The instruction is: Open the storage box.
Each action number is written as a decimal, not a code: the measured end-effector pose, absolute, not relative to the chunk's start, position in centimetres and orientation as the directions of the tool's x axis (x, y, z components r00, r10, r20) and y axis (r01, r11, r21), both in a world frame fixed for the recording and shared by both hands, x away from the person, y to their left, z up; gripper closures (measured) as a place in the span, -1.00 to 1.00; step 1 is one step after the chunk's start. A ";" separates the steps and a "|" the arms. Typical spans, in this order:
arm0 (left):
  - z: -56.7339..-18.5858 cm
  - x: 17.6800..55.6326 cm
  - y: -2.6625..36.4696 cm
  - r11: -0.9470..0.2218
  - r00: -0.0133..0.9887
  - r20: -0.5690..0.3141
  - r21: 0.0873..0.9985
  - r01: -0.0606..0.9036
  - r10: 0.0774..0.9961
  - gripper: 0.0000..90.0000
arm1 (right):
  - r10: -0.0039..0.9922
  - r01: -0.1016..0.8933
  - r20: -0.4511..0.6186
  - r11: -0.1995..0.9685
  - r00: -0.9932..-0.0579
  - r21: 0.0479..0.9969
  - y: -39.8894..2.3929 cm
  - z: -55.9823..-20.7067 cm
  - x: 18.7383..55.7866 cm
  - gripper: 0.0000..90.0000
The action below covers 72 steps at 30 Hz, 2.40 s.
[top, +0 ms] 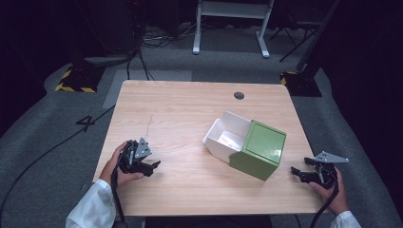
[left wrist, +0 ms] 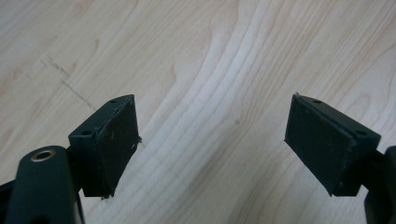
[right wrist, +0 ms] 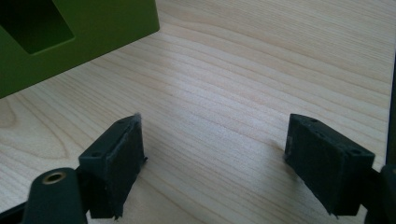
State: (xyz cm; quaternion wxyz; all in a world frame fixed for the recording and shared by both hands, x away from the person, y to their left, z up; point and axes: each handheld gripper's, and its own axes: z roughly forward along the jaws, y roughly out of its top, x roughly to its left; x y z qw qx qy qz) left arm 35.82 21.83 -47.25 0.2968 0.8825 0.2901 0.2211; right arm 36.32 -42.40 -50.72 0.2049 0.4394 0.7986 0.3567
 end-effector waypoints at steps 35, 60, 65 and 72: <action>-50.8 32.7 27.8 -0.420 0.592 -0.007 0.699 0.579 0.806 -0.63 | 0.846 0.554 -0.013 0.361 -0.534 0.750 -42.4 -50.7 36.3 -0.56; -50.8 32.7 27.8 -0.418 0.589 -0.004 0.699 0.580 0.808 -0.64 | 0.846 0.554 -0.013 0.360 -0.533 0.750 -42.4 -50.7 36.3 -0.56; -50.8 32.7 27.8 -0.419 0.588 -0.004 0.699 0.580 0.809 -0.64 | 0.846 0.554 -0.013 0.361 -0.533 0.750 -42.4 -50.7 36.3 -0.56; -50.7 32.7 27.7 -0.419 0.588 -0.003 0.699 0.580 0.809 -0.64 | 0.846 0.554 -0.013 0.360 -0.533 0.750 -42.4 -50.7 36.3 -0.56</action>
